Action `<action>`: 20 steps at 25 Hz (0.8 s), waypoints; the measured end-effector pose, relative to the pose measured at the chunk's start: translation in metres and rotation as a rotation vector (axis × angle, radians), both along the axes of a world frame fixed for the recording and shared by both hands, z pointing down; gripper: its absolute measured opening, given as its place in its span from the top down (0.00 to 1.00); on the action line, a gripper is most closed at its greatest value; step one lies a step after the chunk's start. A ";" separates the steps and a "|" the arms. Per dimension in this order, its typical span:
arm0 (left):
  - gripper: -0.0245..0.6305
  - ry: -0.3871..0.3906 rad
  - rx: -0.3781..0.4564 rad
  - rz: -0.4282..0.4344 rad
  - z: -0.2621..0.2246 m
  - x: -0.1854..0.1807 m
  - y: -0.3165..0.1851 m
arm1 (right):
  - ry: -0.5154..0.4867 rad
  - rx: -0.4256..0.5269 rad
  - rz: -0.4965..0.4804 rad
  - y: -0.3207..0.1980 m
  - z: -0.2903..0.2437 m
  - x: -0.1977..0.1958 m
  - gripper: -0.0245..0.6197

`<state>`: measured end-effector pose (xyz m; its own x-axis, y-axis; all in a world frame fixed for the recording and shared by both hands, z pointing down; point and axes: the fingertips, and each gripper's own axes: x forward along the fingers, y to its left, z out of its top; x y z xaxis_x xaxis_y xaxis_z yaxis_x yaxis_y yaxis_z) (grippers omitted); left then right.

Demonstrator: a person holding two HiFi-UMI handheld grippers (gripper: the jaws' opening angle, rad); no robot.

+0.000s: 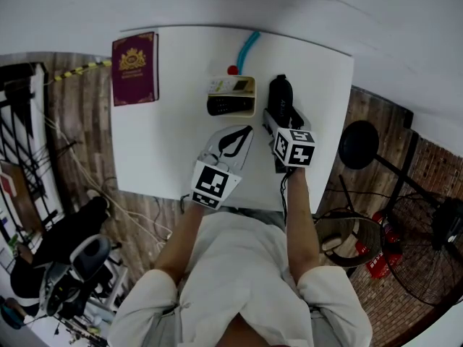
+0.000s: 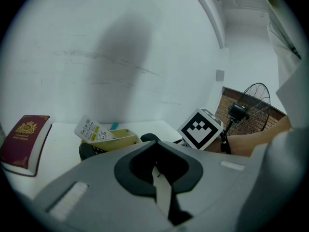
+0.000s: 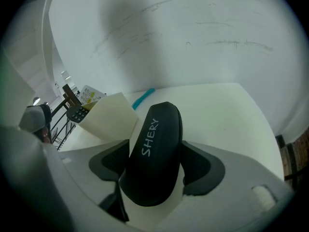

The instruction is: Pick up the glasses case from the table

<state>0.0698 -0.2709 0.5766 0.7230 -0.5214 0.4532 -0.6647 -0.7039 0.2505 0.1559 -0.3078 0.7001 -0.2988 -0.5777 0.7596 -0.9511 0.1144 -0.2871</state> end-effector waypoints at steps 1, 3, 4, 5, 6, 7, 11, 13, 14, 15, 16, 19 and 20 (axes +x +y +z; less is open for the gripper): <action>0.94 0.000 0.000 0.000 0.000 0.000 0.000 | 0.001 -0.002 0.001 0.001 0.000 0.000 0.45; 0.94 0.001 0.002 0.002 -0.002 -0.001 0.002 | 0.002 -0.004 0.005 0.004 0.000 0.001 0.45; 0.94 0.001 0.002 0.003 -0.002 -0.001 0.002 | -0.001 -0.004 0.009 0.006 -0.001 0.002 0.45; 0.94 0.002 0.003 0.004 -0.003 -0.002 0.003 | -0.007 -0.001 0.015 0.008 -0.002 0.002 0.45; 0.94 0.002 0.004 0.004 -0.003 -0.002 0.003 | -0.015 0.004 0.021 0.010 -0.003 0.001 0.46; 0.94 0.003 0.005 0.005 -0.003 -0.003 0.003 | -0.023 0.011 0.025 0.011 -0.005 0.001 0.46; 0.94 0.005 0.014 0.007 -0.007 -0.005 0.004 | -0.023 0.047 0.014 0.016 -0.015 0.000 0.46; 0.94 0.006 0.018 0.007 -0.009 -0.005 0.005 | -0.023 0.063 0.013 0.019 -0.021 0.001 0.46; 0.94 0.007 0.021 0.008 -0.010 -0.006 0.006 | -0.024 0.073 0.014 0.020 -0.024 0.001 0.47; 0.94 0.008 0.024 0.009 -0.012 -0.006 0.006 | -0.027 0.083 0.017 0.021 -0.028 0.002 0.47; 0.94 0.009 0.028 0.010 -0.013 -0.006 0.007 | -0.030 0.096 0.019 0.021 -0.032 0.002 0.47; 0.94 0.012 0.042 0.013 -0.019 -0.008 0.009 | -0.041 0.143 0.026 0.023 -0.050 0.003 0.47; 0.94 0.013 0.047 0.014 -0.021 -0.008 0.010 | -0.046 0.160 0.027 0.024 -0.057 0.002 0.47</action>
